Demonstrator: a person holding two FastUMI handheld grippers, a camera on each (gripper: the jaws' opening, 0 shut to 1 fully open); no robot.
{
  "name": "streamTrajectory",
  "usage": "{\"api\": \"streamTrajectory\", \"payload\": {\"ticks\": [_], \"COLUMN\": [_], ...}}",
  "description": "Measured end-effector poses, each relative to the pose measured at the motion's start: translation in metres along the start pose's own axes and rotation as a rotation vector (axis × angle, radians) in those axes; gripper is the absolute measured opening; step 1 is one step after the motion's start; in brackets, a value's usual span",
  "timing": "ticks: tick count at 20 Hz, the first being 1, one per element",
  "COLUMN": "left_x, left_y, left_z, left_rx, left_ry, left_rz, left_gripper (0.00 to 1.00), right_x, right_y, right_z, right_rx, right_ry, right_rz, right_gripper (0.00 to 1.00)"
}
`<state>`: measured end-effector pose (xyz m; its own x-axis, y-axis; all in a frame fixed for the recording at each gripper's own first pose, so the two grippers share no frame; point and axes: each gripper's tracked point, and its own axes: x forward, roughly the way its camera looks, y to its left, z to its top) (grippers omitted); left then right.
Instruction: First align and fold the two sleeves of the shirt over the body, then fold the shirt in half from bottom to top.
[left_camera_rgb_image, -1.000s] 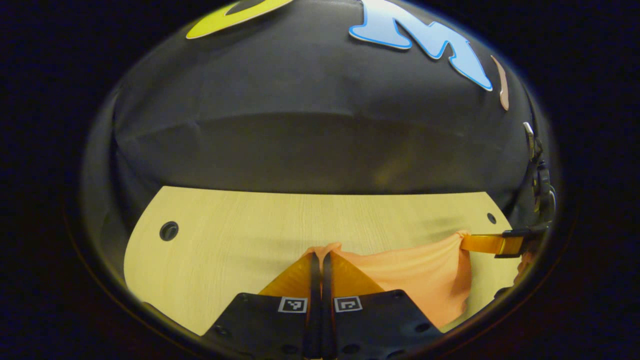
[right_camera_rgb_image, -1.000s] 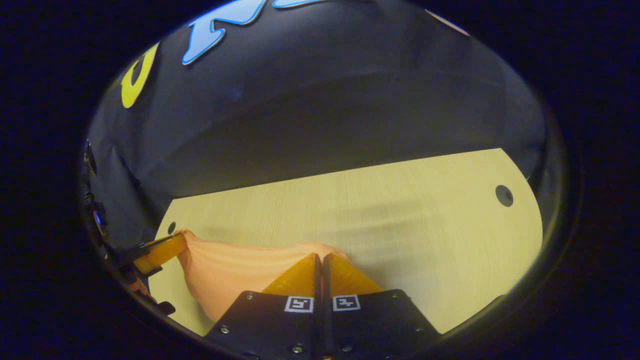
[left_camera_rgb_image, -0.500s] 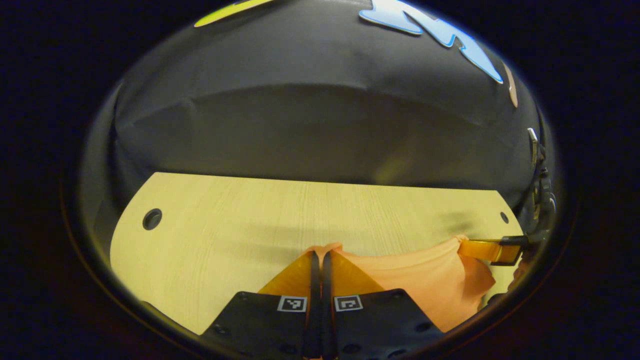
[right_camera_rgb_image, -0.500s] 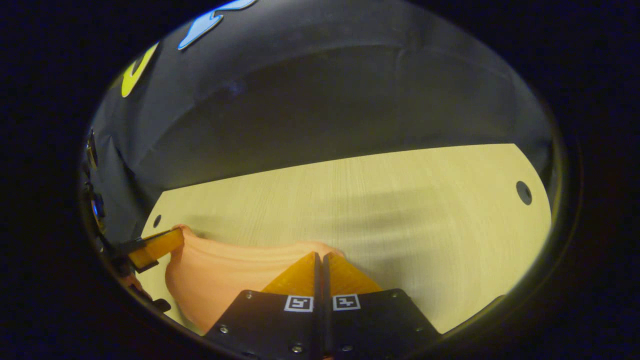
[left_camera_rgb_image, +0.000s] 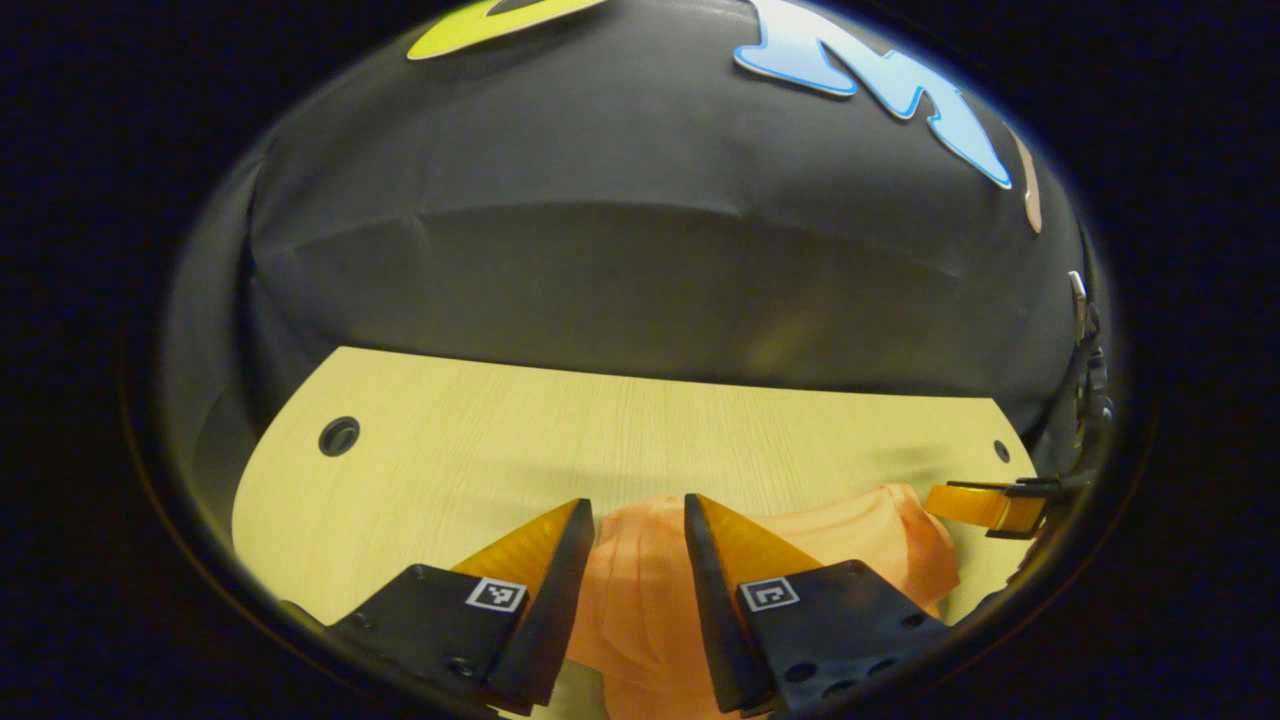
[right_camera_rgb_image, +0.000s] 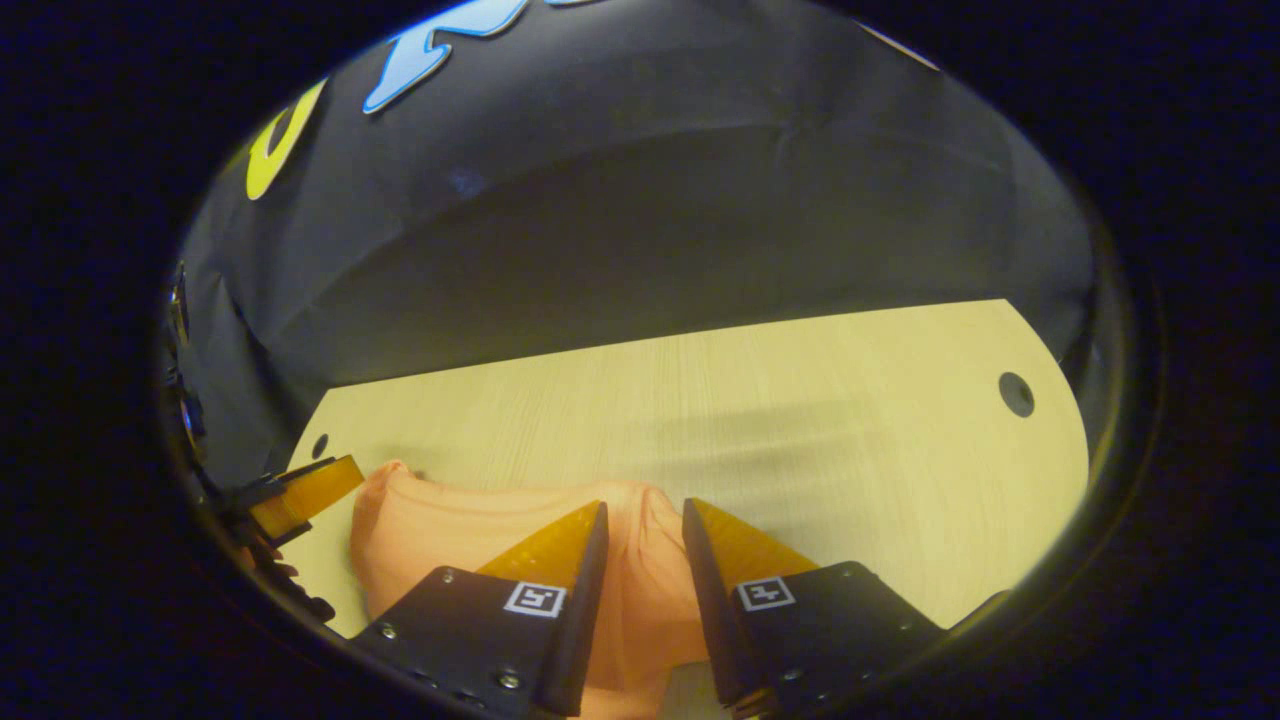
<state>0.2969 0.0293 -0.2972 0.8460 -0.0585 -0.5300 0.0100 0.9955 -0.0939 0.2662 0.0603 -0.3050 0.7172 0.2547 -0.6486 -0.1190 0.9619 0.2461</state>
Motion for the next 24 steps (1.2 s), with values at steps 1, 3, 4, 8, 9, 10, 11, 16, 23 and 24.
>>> {"api": "streamTrajectory", "payload": {"ticks": [1, 3, 4, 8, 9, 10, 11, 16, 23, 24], "left_x": [-0.011, -0.033, -0.045, -0.103, -0.119, -0.135, -0.154, -0.252, -0.357, -0.369], "left_y": [-0.004, -0.013, -0.018, -0.042, -0.047, -0.053, -0.059, -0.080, -0.098, -0.097], "left_z": [0.003, 0.008, 0.011, 0.026, 0.028, 0.030, 0.032, 0.036, 0.025, 0.024], "left_rx": [0.004, 0.002, -0.001, -0.012, -0.007, -0.004, -0.005, 0.000, 0.033, 0.038], "left_ry": [-0.003, -0.003, -0.004, -0.028, -0.034, -0.034, -0.035, -0.059, -0.115, -0.128], "left_rz": [-0.004, -0.017, -0.025, -0.067, -0.072, -0.079, -0.087, -0.116, -0.139, -0.135], "left_gripper": [0.68, 0.63, 0.63, 0.63, 0.63, 0.63, 0.63, 0.63, 0.58, 0.58], "right_x": [-0.009, -0.031, -0.043, -0.101, -0.116, -0.132, -0.150, -0.236, -0.328, -0.337], "right_y": [0.004, 0.008, 0.011, 0.027, 0.031, 0.036, 0.040, 0.060, 0.085, 0.088], "right_z": [-0.002, -0.002, -0.001, 0.003, 0.003, 0.003, 0.003, 0.005, -0.015, -0.017], "right_rx": [0.002, 0.005, 0.009, 0.009, 0.008, 0.010, 0.015, 0.005, -0.043, -0.055], "right_ry": [0.000, -0.002, -0.006, -0.042, -0.050, -0.055, -0.061, -0.102, -0.162, -0.177], "right_rz": [-0.001, -0.001, -0.001, 0.009, 0.014, 0.020, 0.026, 0.050, 0.074, 0.075], "right_gripper": [0.48, 0.48, 0.48, 0.48, 0.48, 0.48, 0.47, 0.47, 0.47, 0.47]}}
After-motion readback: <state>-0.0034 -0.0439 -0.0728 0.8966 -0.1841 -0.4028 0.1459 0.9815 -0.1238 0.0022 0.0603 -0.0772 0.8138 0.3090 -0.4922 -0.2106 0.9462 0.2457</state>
